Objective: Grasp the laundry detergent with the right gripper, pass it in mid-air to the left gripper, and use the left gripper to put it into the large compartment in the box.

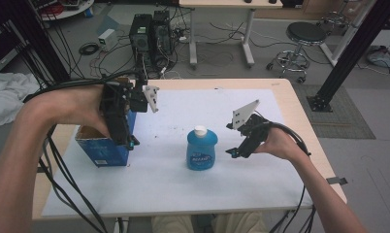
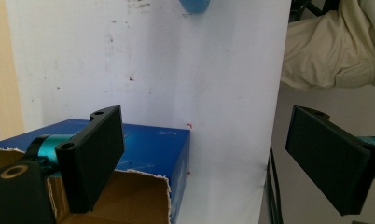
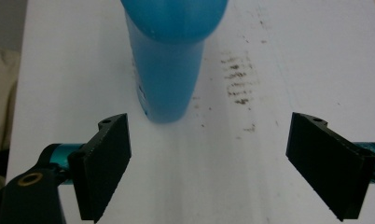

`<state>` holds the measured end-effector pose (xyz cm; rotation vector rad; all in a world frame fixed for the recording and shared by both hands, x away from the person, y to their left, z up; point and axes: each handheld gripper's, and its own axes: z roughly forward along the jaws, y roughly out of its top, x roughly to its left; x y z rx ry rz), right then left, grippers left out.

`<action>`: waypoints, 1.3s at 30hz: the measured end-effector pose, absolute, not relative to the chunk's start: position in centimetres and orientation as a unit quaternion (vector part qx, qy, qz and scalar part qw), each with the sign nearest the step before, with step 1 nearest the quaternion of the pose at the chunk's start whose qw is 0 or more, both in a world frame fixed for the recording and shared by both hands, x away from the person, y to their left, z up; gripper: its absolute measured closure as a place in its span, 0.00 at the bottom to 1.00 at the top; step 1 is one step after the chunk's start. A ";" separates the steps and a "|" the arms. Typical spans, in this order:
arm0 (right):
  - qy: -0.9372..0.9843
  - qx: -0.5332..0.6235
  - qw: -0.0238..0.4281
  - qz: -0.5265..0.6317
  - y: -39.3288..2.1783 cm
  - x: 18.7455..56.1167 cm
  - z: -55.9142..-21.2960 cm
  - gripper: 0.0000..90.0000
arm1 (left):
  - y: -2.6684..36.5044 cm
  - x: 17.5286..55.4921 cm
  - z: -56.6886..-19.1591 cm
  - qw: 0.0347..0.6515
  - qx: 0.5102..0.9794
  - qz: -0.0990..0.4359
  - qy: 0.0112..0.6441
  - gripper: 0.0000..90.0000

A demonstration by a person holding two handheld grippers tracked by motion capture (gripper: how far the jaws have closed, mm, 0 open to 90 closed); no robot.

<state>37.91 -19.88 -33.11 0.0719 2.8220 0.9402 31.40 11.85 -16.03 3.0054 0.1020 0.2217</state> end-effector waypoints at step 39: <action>0.910 0.016 0.026 0.412 -16.2 38.0 -37.5 0.18 | 12.5 31.1 -17.0 0.080 0.994 0.062 0.035 0.13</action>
